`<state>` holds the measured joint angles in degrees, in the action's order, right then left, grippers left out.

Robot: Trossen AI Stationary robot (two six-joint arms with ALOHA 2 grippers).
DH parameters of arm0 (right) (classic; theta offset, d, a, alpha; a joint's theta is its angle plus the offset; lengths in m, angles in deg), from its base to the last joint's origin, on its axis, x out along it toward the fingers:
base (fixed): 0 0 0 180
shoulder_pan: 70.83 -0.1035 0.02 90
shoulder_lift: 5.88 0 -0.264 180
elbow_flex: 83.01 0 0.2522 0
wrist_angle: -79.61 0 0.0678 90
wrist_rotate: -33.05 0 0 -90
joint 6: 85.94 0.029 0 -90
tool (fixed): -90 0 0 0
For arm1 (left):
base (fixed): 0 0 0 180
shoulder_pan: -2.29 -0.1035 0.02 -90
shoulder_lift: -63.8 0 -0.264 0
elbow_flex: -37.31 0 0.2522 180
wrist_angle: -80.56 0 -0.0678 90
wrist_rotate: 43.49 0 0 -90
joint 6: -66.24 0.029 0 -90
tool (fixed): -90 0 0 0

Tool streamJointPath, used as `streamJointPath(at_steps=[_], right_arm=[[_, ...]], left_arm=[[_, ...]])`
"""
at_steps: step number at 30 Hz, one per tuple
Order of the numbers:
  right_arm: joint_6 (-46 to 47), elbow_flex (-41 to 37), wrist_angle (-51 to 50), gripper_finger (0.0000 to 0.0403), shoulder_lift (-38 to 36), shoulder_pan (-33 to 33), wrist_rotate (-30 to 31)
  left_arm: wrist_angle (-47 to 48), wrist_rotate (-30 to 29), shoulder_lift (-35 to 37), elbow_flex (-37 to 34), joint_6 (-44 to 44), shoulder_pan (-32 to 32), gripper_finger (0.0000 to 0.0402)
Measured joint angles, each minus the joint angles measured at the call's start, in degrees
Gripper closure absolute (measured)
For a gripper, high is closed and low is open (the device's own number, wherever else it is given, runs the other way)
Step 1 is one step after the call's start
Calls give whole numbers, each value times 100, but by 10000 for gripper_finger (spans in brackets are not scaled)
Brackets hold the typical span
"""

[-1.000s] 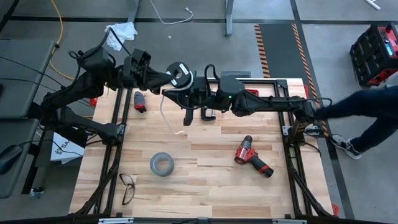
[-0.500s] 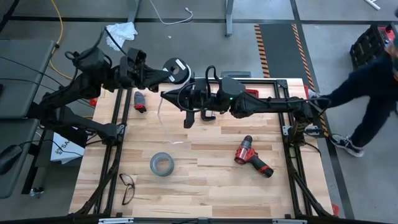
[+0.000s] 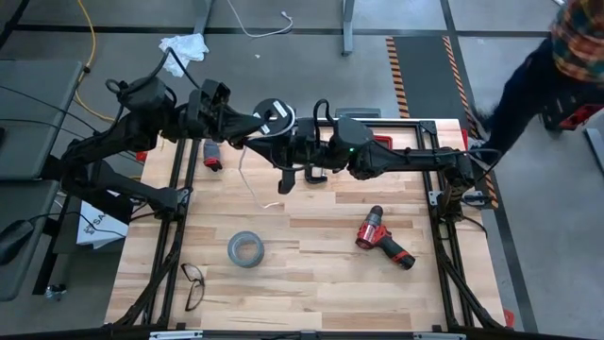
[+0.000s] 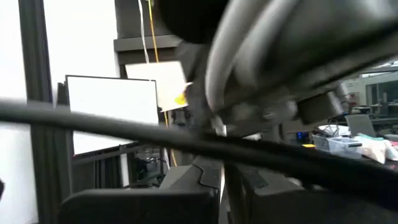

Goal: Coil cords
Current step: Coil the white wire

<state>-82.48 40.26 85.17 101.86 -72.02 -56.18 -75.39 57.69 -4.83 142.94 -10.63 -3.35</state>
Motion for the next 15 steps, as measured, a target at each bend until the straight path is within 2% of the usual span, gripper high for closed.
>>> streamJointPath(at_steps=[15], right_arm=[[-212,-2,203,403,2,61,26]], left_arm=[[91,344,-9,0,-346,597,401]])
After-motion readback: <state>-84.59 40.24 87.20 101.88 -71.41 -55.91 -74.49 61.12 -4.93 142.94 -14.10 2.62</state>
